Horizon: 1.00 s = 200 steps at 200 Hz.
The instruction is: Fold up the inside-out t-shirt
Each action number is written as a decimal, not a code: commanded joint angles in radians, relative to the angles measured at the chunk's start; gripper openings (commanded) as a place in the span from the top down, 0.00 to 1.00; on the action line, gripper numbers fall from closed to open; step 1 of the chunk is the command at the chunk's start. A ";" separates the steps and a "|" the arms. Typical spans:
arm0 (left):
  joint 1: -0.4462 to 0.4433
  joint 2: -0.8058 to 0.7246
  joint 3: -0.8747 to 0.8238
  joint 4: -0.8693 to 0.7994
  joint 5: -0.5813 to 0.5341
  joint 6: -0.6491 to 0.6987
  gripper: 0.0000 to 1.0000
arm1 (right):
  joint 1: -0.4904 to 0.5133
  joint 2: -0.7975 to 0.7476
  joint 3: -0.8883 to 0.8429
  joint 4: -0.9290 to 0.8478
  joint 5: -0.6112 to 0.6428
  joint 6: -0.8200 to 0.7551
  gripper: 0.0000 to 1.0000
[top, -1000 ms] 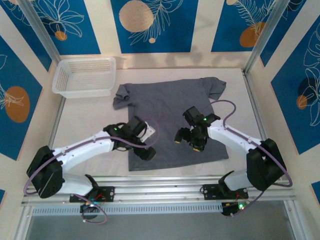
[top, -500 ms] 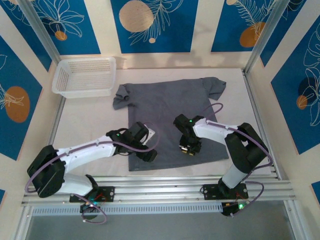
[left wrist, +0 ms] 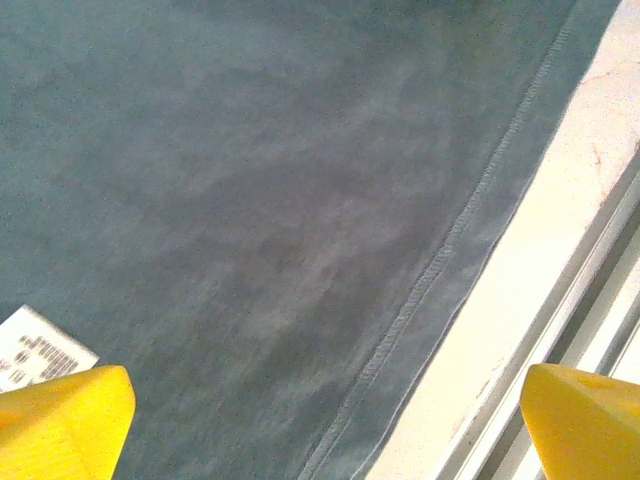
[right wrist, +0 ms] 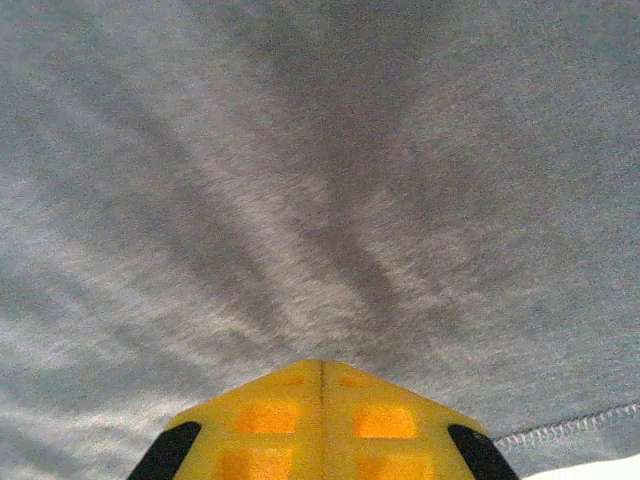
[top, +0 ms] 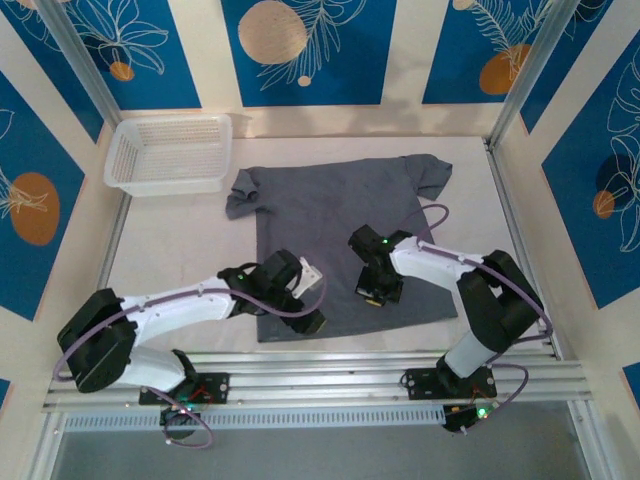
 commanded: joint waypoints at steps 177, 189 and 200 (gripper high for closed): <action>-0.080 -0.049 -0.074 0.147 -0.154 0.107 0.01 | -0.763 -0.493 -0.378 -0.059 -0.007 0.133 0.32; -0.079 -0.054 -0.083 0.154 -0.158 0.104 0.01 | -0.763 -0.464 -0.388 -0.023 -0.021 0.133 0.32; -0.079 -0.056 -0.086 0.156 -0.161 0.106 0.01 | -0.763 -0.450 -0.395 0.010 -0.038 0.130 0.37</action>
